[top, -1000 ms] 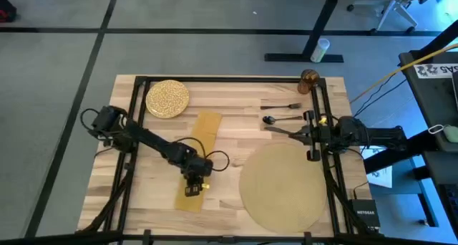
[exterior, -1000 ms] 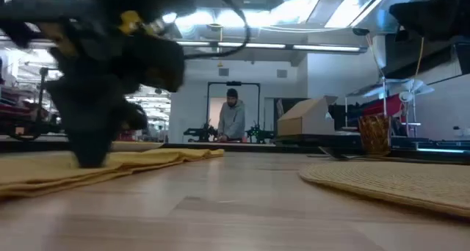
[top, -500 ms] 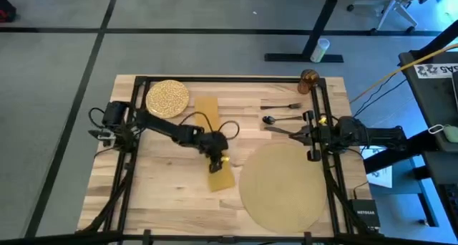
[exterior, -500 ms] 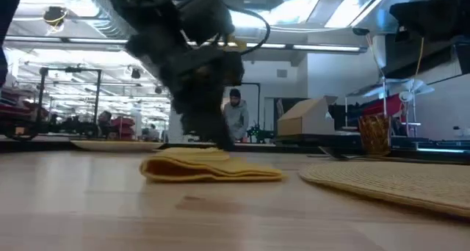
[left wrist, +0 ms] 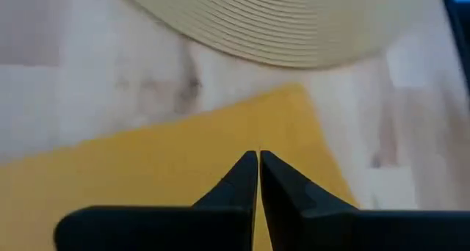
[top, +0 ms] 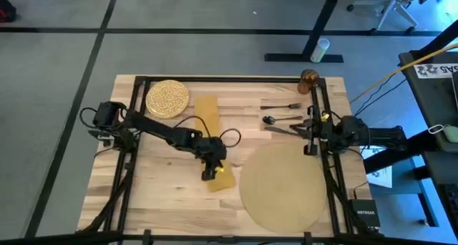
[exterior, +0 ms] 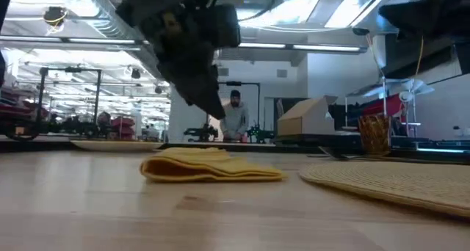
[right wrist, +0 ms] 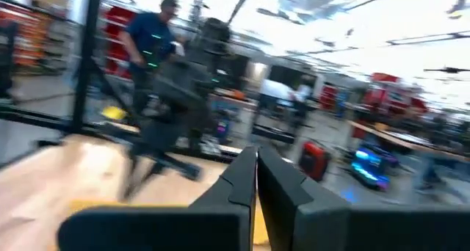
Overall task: Set table place
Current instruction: Fold the yellow table napkin
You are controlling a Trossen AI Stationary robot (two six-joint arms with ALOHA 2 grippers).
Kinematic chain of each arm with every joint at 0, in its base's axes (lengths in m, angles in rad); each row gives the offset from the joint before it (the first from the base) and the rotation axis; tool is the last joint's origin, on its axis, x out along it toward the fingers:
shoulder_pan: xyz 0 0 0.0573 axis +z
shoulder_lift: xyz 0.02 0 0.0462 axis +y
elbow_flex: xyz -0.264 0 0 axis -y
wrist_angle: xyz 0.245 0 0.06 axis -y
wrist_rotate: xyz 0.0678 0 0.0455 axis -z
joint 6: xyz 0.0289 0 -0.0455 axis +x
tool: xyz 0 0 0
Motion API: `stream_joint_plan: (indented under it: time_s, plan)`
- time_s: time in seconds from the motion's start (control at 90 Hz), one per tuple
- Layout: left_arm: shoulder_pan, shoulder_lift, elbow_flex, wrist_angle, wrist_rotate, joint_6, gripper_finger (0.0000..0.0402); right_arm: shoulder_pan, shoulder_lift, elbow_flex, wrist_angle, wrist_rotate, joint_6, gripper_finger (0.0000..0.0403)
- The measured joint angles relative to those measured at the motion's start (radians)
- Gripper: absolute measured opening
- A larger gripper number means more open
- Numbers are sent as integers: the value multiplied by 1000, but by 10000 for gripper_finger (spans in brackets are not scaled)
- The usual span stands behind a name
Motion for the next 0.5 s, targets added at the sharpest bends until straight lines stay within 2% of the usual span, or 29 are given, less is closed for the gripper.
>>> stream_joint_plan:
  time_s: [0.156,0.233,0.289,0.433,0.5]
  plan:
    - [-44,-1,0,-9,-3,65,0,0,0,0,46,-103,3,0]
    - [-93,-8,0,-9,-39,87,0,0,1,0,50,-160,19,0]
    - [-136,-9,4,-16,-101,117,0,0,8,0,51,-188,24,0]
    - [-239,-8,36,-96,-338,165,0,0,50,0,51,-211,25,4]
    - [-269,-8,41,-119,-376,146,0,0,72,0,56,-211,26,12]
